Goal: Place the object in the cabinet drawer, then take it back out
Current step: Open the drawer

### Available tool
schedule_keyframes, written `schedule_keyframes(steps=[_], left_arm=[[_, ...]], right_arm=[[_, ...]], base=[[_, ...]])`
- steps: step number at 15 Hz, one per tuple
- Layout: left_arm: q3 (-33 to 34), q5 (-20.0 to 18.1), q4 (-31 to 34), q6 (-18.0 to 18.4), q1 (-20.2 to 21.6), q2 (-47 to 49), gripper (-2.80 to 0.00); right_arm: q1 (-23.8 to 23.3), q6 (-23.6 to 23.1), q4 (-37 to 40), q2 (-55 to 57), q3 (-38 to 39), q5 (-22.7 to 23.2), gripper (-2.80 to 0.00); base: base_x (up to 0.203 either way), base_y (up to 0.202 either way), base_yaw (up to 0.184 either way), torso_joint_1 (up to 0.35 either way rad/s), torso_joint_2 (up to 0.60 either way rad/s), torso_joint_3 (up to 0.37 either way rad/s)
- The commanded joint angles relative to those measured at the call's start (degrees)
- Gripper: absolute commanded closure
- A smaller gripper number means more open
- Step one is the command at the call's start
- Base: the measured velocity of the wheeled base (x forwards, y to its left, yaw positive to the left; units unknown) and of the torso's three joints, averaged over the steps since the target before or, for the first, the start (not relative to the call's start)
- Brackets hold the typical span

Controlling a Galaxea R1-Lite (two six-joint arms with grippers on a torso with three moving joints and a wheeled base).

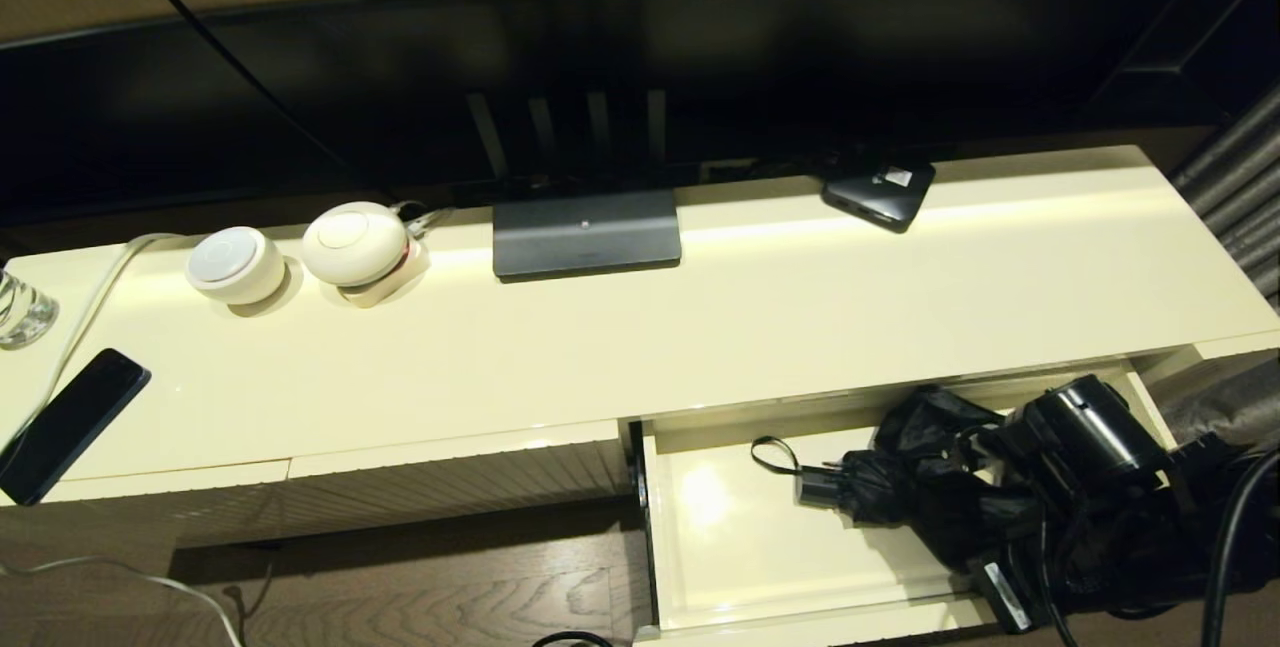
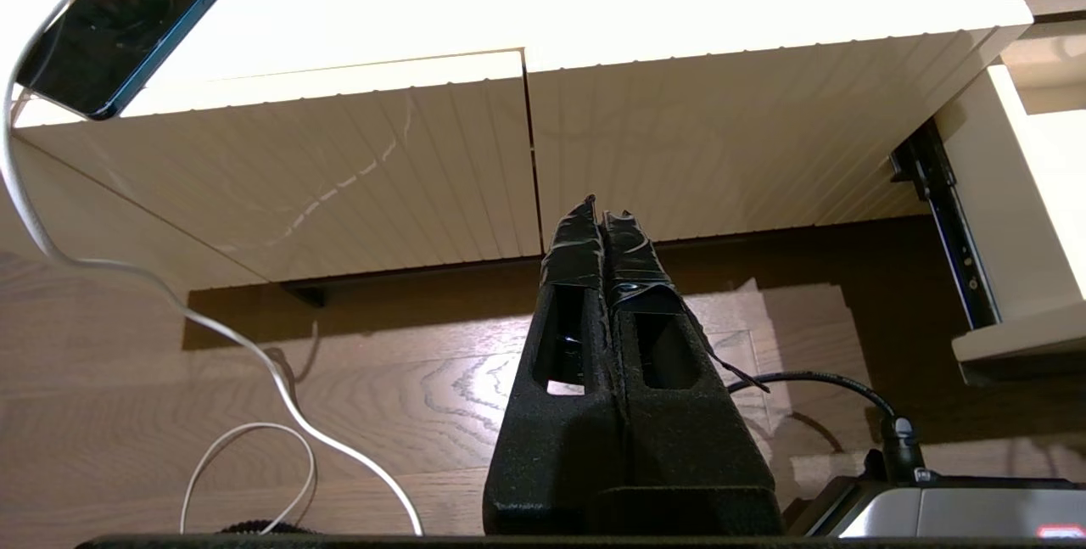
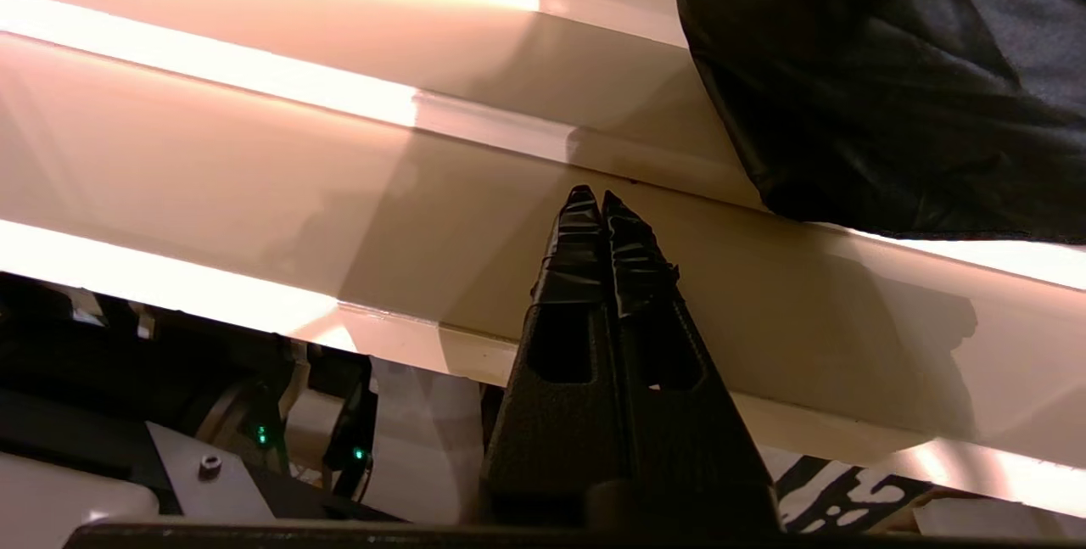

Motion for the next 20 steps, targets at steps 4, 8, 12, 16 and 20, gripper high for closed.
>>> schedule_keyframes(steps=[4, 8, 12, 16, 20], left_arm=[[0.18, 0.03, -0.04, -0.03, 0.02, 0.07, 0.00], [0.18, 0.03, 0.03, -0.03, 0.02, 0.07, 0.00], [0.18, 0.03, -0.04, -0.03, 0.02, 0.07, 0.00], [0.18, 0.03, -0.04, -0.03, 0.02, 0.07, 0.00], [0.18, 0.03, -0.04, -0.03, 0.02, 0.07, 0.00]], right_arm=[[0.35, 0.00, 0.70, 0.44, 1.55, 0.13, 0.00], [0.29, 0.00, 0.38, 0.11, 2.50, 0.10, 0.00], [0.21, 0.00, 0.62, -0.52, 2.69, -0.13, 0.00], [-0.81, 0.00, -1.00, -1.38, 0.30, -0.30, 0.00], [-2.36, -0.18, -3.42, -2.28, -1.28, -1.27, 0.00]], base=[[0.000, 0.000, 0.000, 0.000, 0.00, 0.000], [0.000, 0.000, 0.000, 0.000, 0.00, 0.000], [0.000, 0.000, 0.000, 0.000, 0.00, 0.000], [0.000, 0.000, 0.000, 0.000, 0.00, 0.000], [0.000, 0.000, 0.000, 0.000, 0.00, 0.000]])
